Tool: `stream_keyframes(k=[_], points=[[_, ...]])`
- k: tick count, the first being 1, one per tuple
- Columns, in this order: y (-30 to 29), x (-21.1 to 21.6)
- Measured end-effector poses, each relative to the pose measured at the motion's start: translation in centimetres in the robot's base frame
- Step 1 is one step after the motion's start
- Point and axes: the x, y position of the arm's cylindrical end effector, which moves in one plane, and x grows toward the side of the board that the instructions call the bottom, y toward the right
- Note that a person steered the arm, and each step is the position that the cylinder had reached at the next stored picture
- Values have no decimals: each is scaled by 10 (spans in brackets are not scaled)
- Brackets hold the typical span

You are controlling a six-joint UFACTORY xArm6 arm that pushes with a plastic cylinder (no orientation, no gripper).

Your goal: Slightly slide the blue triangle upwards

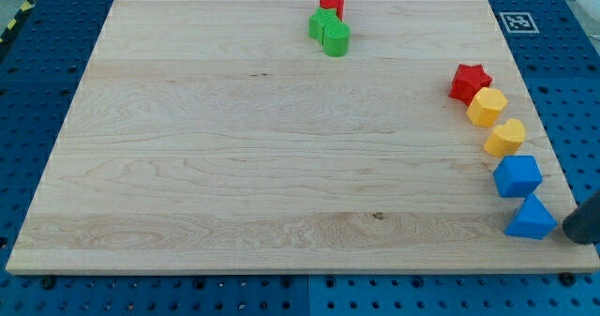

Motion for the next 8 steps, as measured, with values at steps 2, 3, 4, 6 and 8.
stream_keyframes(k=[2,3,4,6,8], points=[[-7,-10],[-15,-4],[-31,-3],[-72,-5],[-111,-2]])
